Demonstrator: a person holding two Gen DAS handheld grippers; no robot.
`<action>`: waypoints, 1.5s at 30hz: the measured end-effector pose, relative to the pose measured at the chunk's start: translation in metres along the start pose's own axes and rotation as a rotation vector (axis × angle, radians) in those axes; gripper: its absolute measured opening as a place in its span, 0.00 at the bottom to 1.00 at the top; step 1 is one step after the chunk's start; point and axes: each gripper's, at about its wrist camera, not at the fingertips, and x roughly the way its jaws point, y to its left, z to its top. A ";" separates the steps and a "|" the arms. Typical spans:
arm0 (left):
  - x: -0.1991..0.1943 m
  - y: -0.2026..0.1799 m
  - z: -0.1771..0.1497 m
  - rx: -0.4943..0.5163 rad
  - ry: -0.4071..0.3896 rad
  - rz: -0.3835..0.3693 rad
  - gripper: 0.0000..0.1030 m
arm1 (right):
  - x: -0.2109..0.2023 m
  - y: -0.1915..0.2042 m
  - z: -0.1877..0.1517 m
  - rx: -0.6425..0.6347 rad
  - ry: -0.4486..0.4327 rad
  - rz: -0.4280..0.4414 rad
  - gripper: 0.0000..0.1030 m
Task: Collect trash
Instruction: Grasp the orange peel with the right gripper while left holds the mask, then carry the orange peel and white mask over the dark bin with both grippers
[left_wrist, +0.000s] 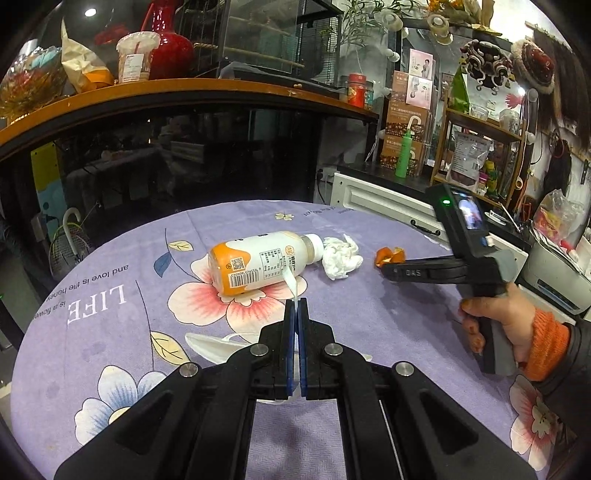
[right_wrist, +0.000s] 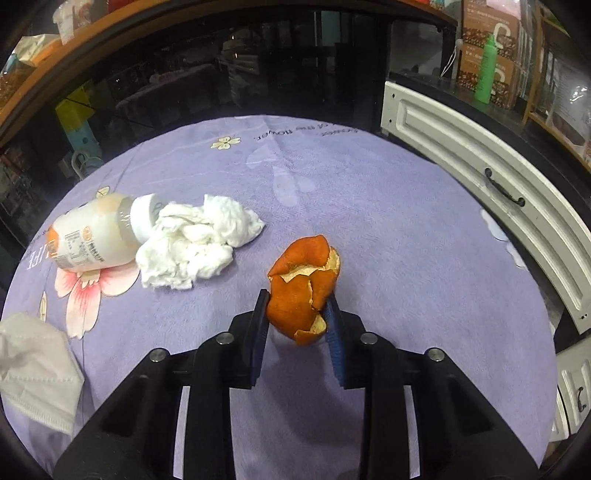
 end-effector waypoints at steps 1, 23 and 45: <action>0.000 -0.001 0.000 0.002 0.000 0.000 0.03 | -0.007 -0.002 -0.004 0.006 -0.005 0.013 0.28; -0.077 -0.087 -0.014 0.102 -0.044 -0.061 0.03 | -0.180 -0.032 -0.140 0.029 -0.134 0.110 0.28; -0.130 -0.241 -0.076 0.215 0.012 -0.335 0.03 | -0.302 -0.134 -0.308 0.191 -0.200 -0.054 0.28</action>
